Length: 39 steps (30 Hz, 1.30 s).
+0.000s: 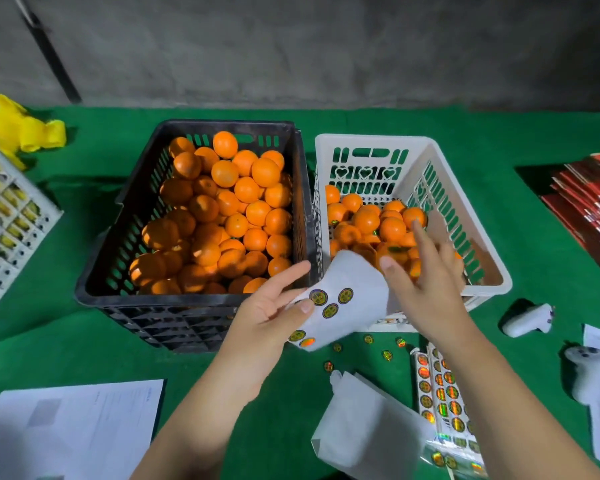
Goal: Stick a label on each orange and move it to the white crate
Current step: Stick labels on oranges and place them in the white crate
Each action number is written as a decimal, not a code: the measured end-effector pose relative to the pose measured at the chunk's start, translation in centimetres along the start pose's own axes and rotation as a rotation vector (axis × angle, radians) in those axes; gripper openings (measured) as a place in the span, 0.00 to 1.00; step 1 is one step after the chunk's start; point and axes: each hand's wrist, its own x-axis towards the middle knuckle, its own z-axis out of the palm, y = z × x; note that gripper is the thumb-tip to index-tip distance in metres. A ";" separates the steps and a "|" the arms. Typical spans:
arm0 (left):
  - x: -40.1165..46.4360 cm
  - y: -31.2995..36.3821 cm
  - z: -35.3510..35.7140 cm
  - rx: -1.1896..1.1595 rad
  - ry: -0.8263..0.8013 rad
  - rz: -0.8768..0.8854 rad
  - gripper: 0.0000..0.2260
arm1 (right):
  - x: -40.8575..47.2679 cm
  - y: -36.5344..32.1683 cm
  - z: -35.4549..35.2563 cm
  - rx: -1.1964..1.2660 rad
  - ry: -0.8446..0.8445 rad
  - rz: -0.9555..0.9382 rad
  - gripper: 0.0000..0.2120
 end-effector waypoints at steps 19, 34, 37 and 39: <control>15.7 0.1 -5.8 1.854 -0.284 -0.587 0.21 | -3.1 0.9 1.5 1.060 -0.135 0.190 0.20; 11.4 5.2 -6.3 0.494 0.438 -0.216 0.23 | -4.4 0.9 1.2 1.214 -0.177 0.282 0.18; 6.3 6.5 -4.5 -0.125 0.203 0.004 0.27 | -4.4 1.1 0.7 1.188 -0.185 0.230 0.17; 3.2 5.7 -3.4 -0.475 -0.017 0.031 0.40 | -4.4 0.9 0.1 1.149 -0.192 0.189 0.18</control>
